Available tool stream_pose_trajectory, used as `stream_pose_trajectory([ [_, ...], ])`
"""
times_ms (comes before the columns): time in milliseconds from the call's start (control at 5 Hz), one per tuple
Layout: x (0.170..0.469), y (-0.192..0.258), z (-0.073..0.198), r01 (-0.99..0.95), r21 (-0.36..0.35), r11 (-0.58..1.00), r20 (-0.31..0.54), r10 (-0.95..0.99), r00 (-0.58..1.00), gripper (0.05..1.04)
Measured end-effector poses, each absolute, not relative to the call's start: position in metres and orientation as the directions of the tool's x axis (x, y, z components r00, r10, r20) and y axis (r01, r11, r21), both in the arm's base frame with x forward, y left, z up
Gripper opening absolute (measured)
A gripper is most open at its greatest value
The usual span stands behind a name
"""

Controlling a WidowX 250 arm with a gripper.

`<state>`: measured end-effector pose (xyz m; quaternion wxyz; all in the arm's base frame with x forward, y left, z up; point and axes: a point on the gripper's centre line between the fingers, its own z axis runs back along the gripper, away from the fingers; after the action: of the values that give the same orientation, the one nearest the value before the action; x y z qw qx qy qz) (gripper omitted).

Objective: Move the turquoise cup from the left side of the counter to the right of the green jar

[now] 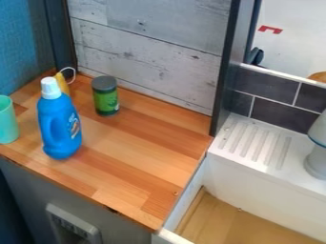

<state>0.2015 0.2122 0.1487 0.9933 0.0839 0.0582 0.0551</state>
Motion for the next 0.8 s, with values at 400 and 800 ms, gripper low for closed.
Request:
stream_pose_trajectory([
  [400, 0.230, 0.203, 0.138, -0.026, 0.061, 0.998, 0.008, 0.026, 1.000, 1.008],
  [800, 0.245, 0.206, 0.119, -0.026, 0.068, 0.997, 0.095, 0.020, 0.995, 1.008],
])
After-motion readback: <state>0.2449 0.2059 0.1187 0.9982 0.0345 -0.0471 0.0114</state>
